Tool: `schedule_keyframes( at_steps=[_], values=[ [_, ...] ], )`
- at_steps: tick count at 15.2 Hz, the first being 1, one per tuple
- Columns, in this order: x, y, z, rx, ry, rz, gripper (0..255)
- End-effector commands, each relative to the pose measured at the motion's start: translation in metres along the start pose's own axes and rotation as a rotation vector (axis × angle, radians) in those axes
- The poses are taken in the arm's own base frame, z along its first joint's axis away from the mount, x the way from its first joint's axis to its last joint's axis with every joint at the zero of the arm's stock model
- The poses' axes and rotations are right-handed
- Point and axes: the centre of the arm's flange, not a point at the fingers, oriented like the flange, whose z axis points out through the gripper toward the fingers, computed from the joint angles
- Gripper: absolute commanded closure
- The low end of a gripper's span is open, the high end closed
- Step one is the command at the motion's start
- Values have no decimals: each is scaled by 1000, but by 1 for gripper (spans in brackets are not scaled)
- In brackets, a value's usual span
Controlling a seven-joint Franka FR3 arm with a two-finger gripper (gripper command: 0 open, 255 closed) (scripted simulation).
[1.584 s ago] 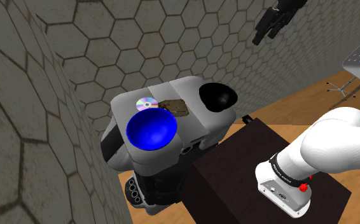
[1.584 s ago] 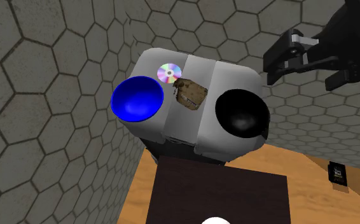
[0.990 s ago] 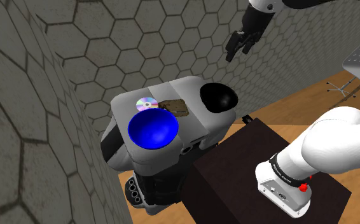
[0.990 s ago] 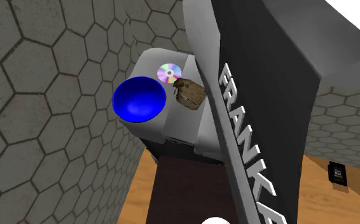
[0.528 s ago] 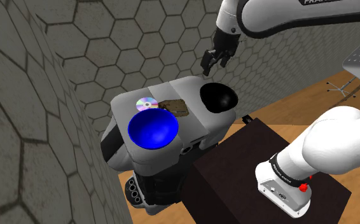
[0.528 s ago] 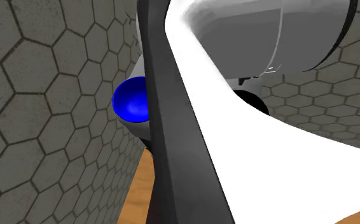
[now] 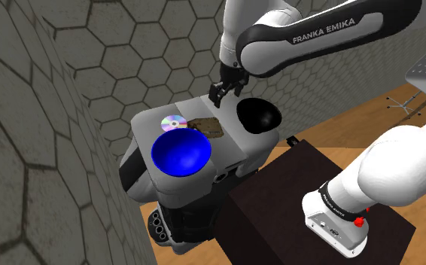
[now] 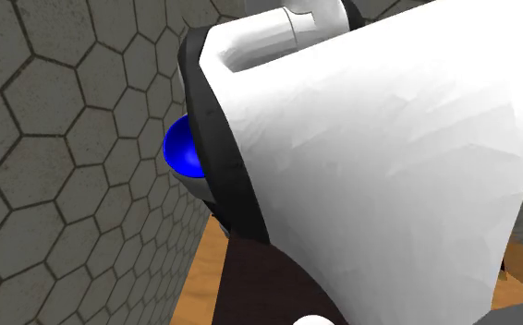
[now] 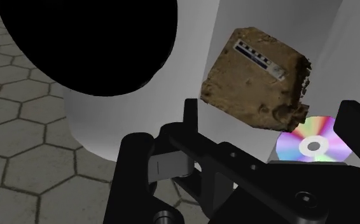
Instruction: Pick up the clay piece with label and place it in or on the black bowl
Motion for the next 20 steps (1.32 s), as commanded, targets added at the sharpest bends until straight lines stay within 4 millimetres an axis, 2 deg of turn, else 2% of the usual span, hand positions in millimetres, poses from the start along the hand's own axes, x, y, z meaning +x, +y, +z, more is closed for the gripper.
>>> schedule_keyframes(
  at_steps=[1, 11, 18, 20],
  values=[
    [9, -17, 20, -6, -8, -3, 0],
    [55, -96, 115, -38, -45, -19, 0],
    [53, -95, 152, -38, -45, -19, 0],
    [53, -95, 155, -38, -45, -19, 0]
  ],
)
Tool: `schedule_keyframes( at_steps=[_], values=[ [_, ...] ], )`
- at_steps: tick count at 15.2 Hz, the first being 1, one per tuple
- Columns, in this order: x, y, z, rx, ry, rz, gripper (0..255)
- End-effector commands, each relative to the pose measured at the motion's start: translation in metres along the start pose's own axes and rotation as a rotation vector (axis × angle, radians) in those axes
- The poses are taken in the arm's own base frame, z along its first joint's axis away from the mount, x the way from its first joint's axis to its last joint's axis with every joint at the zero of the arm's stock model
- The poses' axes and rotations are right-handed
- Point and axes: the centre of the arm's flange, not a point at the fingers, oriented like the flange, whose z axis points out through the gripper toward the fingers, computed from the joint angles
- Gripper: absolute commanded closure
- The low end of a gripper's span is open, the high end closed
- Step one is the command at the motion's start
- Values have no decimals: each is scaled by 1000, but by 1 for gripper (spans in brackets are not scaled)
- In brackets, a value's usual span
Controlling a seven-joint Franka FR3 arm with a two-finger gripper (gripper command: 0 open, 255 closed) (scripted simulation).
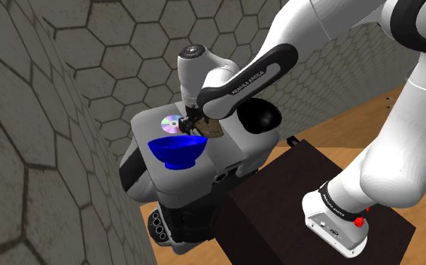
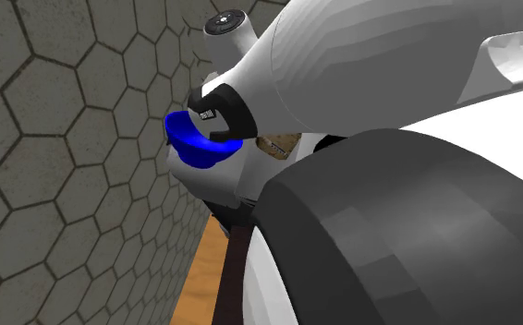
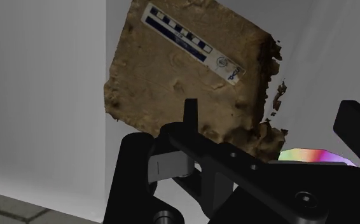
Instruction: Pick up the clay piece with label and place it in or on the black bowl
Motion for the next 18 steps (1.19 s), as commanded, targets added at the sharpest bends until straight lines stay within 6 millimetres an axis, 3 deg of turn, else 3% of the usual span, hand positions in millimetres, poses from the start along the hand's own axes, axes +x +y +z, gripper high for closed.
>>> schedule_keyframes(
  at_steps=[1, 6, 7, 16, 18],
  values=[
    [-3, -1, 5, -5, -13, -7, 0],
    [-3, -1, 5, -5, -13, -7, 0],
    [-3, -1, 5, -5, -13, -7, 255],
    [-3, -1, 5, -5, -13, -7, 255],
    [-3, 1, -6, -5, -13, -7, 255]
  ],
)
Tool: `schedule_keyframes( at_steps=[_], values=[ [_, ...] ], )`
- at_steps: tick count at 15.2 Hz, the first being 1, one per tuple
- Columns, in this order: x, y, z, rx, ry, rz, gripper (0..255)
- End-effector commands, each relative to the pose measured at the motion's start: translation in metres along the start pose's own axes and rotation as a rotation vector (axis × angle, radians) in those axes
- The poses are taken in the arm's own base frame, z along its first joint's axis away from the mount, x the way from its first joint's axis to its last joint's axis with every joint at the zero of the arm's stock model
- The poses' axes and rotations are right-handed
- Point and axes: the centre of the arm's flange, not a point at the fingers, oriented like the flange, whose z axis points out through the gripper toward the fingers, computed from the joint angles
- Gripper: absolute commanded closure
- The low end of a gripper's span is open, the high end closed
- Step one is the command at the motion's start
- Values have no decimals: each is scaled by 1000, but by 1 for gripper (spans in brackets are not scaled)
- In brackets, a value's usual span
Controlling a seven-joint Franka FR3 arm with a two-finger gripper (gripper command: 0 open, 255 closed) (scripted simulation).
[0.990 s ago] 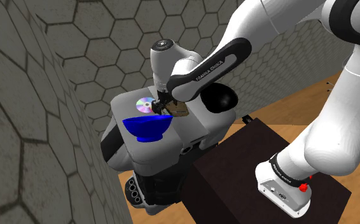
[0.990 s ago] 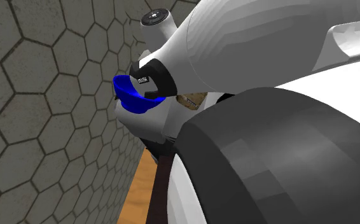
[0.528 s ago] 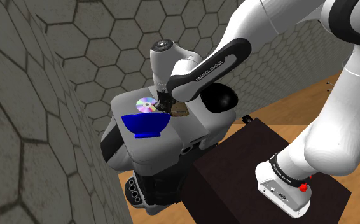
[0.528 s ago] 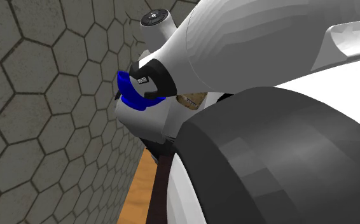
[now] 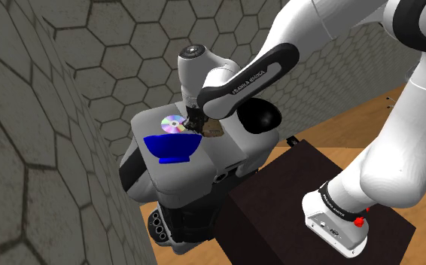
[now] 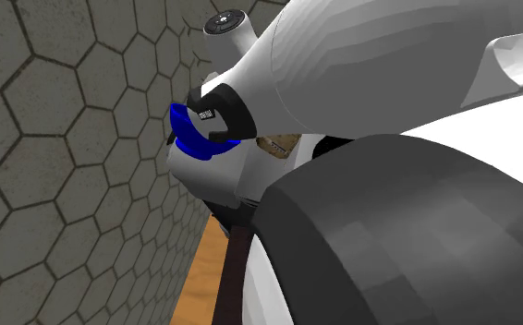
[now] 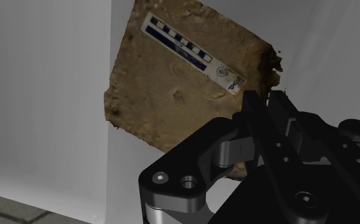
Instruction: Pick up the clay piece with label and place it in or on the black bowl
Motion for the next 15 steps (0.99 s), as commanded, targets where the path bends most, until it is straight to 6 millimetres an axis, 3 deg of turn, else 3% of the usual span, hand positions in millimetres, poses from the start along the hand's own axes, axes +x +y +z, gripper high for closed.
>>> schedule_keyframes(
  at_steps=[1, 15],
  values=[
    [0, 1, -10, 0, 0, 0, 255],
    [2, 11, -83, 0, 0, 0, 255]
  ],
)
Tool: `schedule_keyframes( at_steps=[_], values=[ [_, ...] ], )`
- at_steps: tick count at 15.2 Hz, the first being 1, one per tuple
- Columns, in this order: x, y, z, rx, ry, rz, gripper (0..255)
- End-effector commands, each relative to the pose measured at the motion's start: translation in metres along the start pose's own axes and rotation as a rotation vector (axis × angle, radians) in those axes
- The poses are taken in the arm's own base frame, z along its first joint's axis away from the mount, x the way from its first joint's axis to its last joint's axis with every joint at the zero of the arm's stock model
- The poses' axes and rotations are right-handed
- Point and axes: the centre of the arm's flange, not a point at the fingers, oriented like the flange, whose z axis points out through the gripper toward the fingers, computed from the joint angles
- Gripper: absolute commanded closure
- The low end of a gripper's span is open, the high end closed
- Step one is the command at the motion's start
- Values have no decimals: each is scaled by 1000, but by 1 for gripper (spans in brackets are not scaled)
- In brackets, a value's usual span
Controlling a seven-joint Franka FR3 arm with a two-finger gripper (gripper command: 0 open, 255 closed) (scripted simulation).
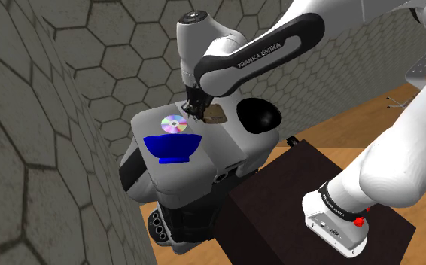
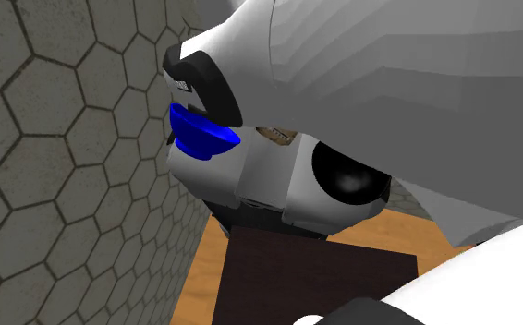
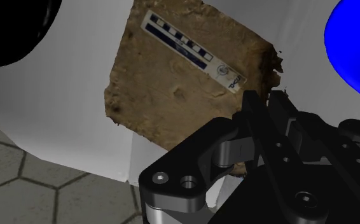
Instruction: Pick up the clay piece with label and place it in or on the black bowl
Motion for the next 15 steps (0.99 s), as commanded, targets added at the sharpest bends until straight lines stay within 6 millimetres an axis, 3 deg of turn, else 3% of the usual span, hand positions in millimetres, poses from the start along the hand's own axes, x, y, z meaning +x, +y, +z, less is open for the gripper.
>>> schedule_keyframes(
  at_steps=[1, 15],
  values=[
    [1, 1, -10, 0, 0, 0, 255],
    [2, 12, -83, 0, 0, 0, 255]
  ],
)
